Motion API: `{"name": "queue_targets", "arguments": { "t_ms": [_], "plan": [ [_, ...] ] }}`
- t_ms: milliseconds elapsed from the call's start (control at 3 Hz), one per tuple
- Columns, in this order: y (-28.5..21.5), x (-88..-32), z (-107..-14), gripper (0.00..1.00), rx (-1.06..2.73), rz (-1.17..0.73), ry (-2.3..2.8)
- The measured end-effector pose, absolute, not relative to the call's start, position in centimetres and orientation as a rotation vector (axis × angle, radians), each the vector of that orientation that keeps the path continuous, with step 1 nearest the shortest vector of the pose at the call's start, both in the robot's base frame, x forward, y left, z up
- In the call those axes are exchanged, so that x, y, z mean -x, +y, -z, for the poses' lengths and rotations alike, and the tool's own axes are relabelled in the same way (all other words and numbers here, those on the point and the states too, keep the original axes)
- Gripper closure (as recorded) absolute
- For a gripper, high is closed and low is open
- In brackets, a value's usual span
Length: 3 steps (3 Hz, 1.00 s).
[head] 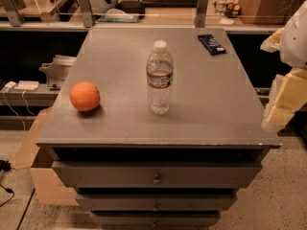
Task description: Move rxbar blueberry near water bottle
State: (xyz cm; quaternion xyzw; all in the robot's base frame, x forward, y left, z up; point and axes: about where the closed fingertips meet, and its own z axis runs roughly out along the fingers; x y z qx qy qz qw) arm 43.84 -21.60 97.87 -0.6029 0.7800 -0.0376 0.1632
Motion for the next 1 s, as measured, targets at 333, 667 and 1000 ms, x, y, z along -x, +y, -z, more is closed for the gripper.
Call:
{"name": "queue_targets", "arguments": {
  "t_ms": [333, 667, 1000],
  "plan": [
    [-21.6, -43.9, -98.0, 0.00, 1.701, 0.112, 2.224],
    [-22.2, -47.3, -98.5, 0.00, 1.572, 0.065, 2.229],
    [-22.7, -53.5, -99.1, 0.00, 1.369, 0.013, 2.240]
  ]
}}
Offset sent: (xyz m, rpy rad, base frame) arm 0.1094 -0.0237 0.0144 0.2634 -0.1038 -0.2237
